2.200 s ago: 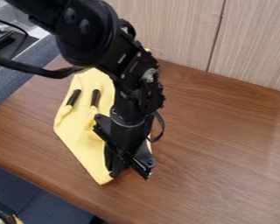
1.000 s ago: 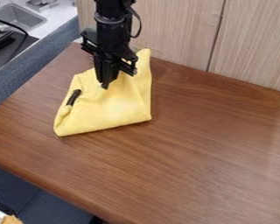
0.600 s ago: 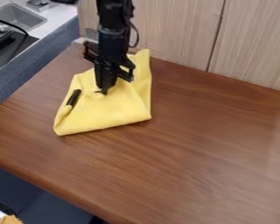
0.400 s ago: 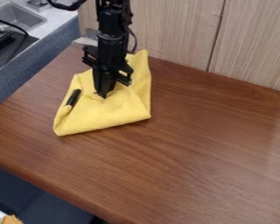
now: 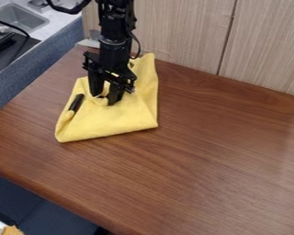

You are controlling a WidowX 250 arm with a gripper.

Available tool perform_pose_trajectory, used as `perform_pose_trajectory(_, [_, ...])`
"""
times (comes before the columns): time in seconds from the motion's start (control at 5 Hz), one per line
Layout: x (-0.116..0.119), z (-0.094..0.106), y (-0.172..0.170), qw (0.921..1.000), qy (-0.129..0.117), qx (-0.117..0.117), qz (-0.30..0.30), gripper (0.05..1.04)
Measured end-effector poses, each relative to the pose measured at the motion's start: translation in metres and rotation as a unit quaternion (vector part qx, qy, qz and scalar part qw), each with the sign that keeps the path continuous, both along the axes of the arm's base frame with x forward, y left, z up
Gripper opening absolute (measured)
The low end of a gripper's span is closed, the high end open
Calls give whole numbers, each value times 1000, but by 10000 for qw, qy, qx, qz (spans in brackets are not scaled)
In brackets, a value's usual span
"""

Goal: Fold the cloth from bottom to top left

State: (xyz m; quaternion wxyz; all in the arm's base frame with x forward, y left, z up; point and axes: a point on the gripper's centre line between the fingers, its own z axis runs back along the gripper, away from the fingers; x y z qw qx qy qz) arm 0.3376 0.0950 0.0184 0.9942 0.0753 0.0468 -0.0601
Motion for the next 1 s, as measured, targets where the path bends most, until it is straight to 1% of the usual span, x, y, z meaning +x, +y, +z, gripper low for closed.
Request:
perform_pose_trajectory(0.2, [2, 17, 1, 9997, -240, 61, 50, 999])
perform_pose_trajectory(0.4, [0, 28, 2, 9992, -360, 131, 72, 1003])
perform_pose_trajectory(0.8, [-3, 64, 8, 9960, -831, 254, 203, 1001])
perform_pose_trajectory(1.0, [-6, 72, 7, 9945, -1003, 124, 267, 1001])
